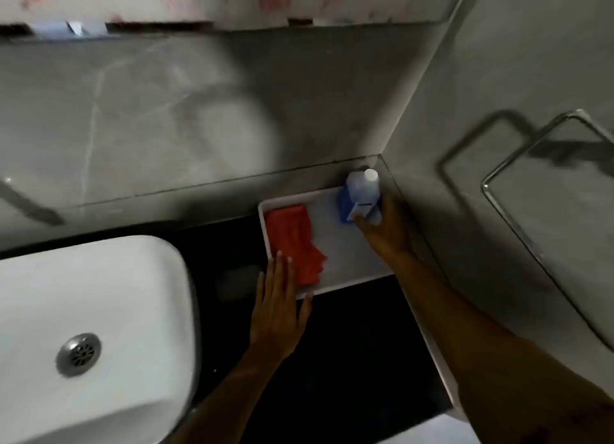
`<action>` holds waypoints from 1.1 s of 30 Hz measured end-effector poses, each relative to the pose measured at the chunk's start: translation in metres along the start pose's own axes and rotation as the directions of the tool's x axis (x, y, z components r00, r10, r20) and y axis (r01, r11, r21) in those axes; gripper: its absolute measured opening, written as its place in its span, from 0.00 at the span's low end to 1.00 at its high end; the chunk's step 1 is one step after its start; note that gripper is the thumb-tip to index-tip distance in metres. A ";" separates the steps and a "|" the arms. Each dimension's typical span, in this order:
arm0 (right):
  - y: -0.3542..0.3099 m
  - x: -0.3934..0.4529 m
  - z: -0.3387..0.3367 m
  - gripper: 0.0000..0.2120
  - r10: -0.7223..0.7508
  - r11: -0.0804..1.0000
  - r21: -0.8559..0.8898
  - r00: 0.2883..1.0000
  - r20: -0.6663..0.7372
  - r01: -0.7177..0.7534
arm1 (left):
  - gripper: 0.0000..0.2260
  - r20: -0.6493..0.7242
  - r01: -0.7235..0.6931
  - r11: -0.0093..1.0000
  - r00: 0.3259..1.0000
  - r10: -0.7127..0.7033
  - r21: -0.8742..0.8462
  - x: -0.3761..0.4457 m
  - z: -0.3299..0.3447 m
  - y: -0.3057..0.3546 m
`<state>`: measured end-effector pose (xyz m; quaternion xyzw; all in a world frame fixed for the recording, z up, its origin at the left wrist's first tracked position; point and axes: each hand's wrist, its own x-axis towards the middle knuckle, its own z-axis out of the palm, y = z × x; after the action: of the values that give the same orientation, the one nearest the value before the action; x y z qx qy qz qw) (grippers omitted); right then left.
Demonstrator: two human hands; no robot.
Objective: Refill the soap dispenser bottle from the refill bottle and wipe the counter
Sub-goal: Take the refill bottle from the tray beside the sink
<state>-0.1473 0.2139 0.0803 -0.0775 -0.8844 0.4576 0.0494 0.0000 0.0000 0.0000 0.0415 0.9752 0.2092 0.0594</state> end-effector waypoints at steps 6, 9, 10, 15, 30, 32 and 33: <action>0.019 0.053 0.027 0.44 0.127 0.991 0.027 0.991 0.047 -0.128 | 0.34 -0.068 0.012 0.996 0.998 -0.006 0.086 0.014 0.023 -0.002; 0.027 0.063 0.035 0.47 0.153 0.988 -0.006 0.986 0.064 -0.153 | 0.35 -0.090 0.031 0.995 0.996 -0.022 0.098 0.015 0.029 -0.006; 0.030 0.063 0.036 0.48 0.152 0.988 -0.041 0.987 0.050 -0.150 | 0.35 -0.090 0.040 0.994 0.995 -0.032 0.098 0.015 0.030 -0.006; 0.038 0.058 0.038 0.53 0.110 0.983 -0.145 0.993 -0.044 -0.116 | 0.35 -0.071 0.042 0.993 0.997 -0.034 0.111 0.016 0.032 -0.005; -0.076 -0.084 0.013 0.44 0.013 0.938 -0.340 0.988 -0.151 -0.065 | 0.31 0.045 -0.167 0.978 0.986 0.163 0.128 -0.130 -0.010 -0.004; -0.097 -0.133 0.016 0.45 0.006 0.908 -0.414 0.988 -0.153 -0.069 | 0.32 0.088 -0.177 0.971 0.982 0.165 0.159 -0.187 -0.008 -0.025; -0.106 -0.161 0.017 0.45 0.000 0.924 -0.376 0.986 -0.165 -0.063 | 0.32 0.116 -0.183 0.967 0.980 0.164 0.177 -0.217 -0.008 -0.039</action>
<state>-0.0016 0.1108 0.1544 -0.1368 -0.9480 0.2703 0.0974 0.2111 -0.0617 0.0126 0.1428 0.9788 0.1189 0.0859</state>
